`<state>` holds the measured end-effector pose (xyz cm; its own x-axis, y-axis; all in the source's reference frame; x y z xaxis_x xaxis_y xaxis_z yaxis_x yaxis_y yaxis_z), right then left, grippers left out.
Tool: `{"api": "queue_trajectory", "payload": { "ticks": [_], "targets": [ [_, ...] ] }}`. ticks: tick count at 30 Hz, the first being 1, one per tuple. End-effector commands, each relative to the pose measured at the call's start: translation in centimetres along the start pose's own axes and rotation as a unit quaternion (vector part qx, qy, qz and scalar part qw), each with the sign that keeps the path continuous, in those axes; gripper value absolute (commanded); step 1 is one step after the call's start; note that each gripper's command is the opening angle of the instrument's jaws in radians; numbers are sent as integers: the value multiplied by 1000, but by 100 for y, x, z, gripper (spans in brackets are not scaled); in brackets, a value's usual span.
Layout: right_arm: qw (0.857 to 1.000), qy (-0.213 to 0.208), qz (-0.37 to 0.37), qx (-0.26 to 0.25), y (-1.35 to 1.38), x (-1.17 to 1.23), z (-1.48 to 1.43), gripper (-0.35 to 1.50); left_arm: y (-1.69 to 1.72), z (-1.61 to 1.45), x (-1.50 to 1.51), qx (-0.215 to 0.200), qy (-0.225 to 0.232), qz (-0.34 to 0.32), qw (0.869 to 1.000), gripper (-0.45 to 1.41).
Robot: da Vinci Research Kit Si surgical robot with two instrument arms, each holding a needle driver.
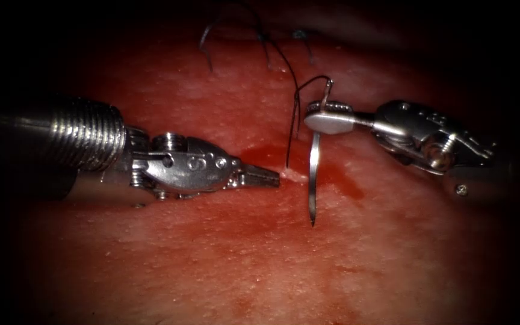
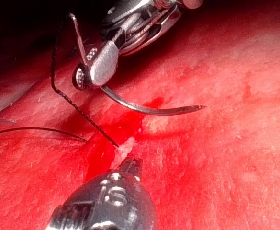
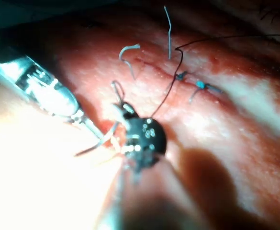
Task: Wound Closure
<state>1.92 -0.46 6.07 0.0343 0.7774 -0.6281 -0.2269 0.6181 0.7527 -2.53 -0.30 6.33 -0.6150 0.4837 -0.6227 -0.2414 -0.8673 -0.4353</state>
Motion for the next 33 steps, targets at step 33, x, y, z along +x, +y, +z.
{"api": "queue_trajectory", "payload": {
  "ticks": [33],
  "targets": [
    [970,30,-241,-3,-8,6,20,-35,-23,66,-12,-87,-267,28,959,-16]
  ]
}}
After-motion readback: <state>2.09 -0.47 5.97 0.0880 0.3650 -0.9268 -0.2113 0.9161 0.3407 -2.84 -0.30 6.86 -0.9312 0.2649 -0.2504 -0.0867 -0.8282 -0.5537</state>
